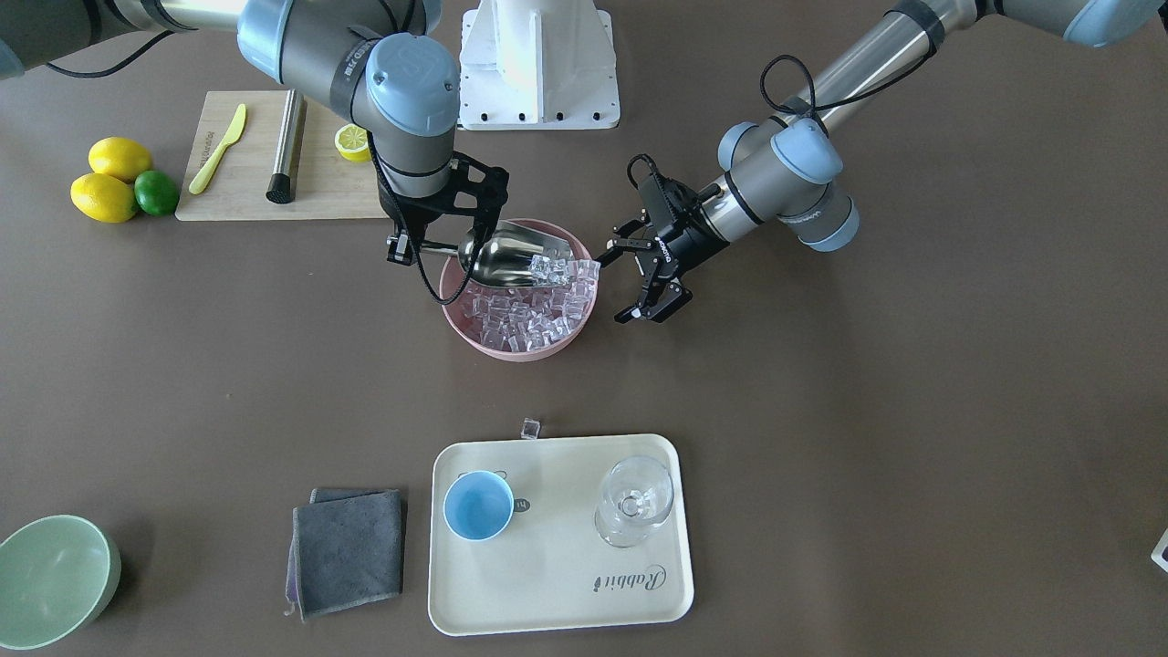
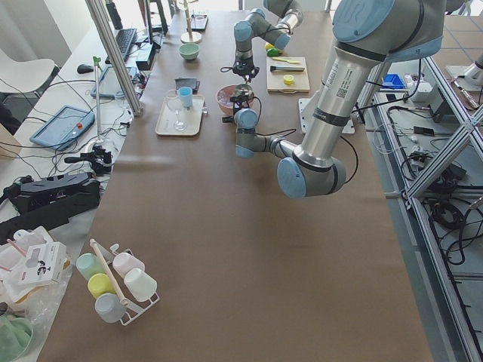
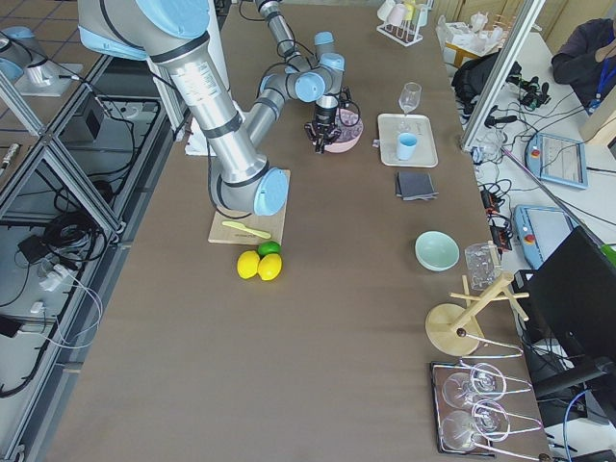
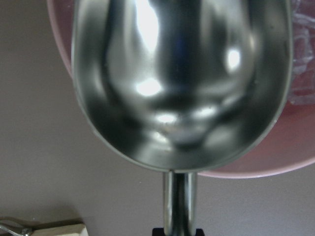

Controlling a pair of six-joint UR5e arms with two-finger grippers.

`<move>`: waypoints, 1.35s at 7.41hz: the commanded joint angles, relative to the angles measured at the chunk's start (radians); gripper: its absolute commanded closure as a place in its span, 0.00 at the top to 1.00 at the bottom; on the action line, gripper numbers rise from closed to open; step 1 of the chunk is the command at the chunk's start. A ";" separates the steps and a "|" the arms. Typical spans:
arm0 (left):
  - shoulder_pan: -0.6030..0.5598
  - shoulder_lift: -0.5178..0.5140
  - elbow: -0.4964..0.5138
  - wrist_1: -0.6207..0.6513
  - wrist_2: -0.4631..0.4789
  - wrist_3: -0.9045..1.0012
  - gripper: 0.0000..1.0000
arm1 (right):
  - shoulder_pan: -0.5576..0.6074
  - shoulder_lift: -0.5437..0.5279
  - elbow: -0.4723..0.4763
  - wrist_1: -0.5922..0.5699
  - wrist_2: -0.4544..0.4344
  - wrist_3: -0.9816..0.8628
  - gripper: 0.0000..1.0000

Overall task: Put ice in cup with scoop
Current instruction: 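Push the scoop through the ice cubes with the right gripper, then lift the ice-filled scoop out of the bowl while the left arm retracts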

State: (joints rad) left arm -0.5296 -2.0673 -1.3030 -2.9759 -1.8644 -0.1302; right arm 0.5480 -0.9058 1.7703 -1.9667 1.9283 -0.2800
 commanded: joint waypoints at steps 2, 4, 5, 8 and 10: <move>-0.006 0.003 -0.002 0.000 -0.007 0.001 0.99 | 0.001 -0.018 0.037 0.019 0.015 -0.033 0.00; -0.032 0.009 -0.004 0.000 -0.045 0.004 0.99 | 0.001 -0.042 0.058 0.060 0.055 -0.041 0.00; -0.047 0.010 -0.005 0.002 -0.068 0.004 0.99 | 0.001 -0.045 0.061 0.078 0.067 -0.042 0.00; -0.063 0.041 -0.040 0.011 -0.075 0.007 0.99 | 0.032 -0.085 0.101 0.158 0.122 -0.047 0.00; -0.084 0.096 -0.128 0.075 -0.076 0.009 0.99 | 0.084 -0.091 0.101 0.183 0.187 -0.044 0.00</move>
State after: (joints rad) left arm -0.5954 -2.0161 -1.3589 -2.9546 -1.9388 -0.1221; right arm 0.5934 -0.9900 1.8694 -1.8106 2.0712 -0.3267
